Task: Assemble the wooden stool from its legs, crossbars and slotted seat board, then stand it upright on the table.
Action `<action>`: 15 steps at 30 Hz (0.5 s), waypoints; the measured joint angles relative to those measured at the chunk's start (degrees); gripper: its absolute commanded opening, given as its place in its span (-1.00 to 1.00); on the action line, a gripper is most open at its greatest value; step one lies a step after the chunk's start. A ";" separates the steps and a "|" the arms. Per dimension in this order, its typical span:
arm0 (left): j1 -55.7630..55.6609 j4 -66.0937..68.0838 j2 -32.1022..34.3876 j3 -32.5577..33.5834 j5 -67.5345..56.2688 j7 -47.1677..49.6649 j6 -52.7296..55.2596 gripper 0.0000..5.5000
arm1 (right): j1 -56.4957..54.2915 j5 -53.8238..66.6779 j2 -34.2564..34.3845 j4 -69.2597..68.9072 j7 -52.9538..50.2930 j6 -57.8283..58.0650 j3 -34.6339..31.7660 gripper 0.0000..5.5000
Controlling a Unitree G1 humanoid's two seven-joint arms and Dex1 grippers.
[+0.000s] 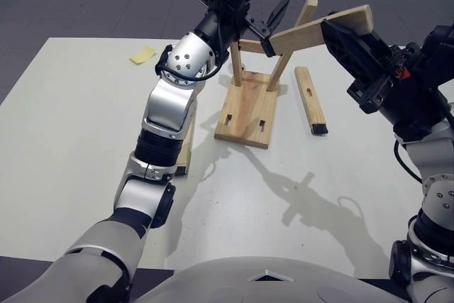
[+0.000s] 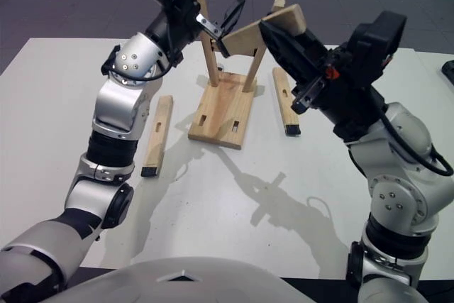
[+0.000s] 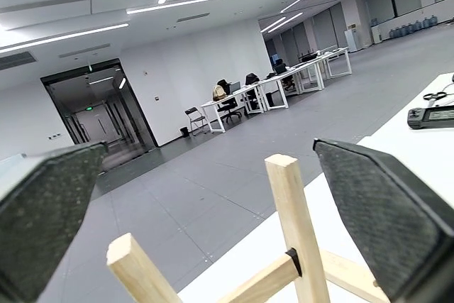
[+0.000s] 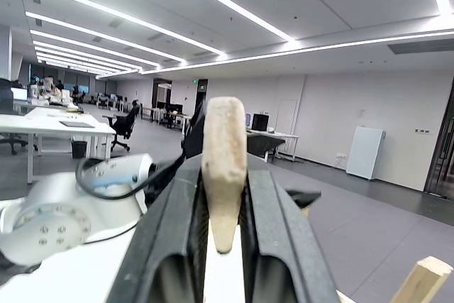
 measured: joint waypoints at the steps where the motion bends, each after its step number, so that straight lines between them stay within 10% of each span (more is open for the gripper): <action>1: 0.11 -0.05 -0.17 -0.02 -0.02 -0.01 0.01 0.96 | -0.25 -0.02 0.21 0.04 -0.22 -0.08 0.11 -0.85; 15: 3.79 -0.82 -3.68 -1.54 -0.61 -0.32 1.20 0.96 | -3.40 -3.25 7.70 3.40 -4.62 -3.55 5.08 -0.85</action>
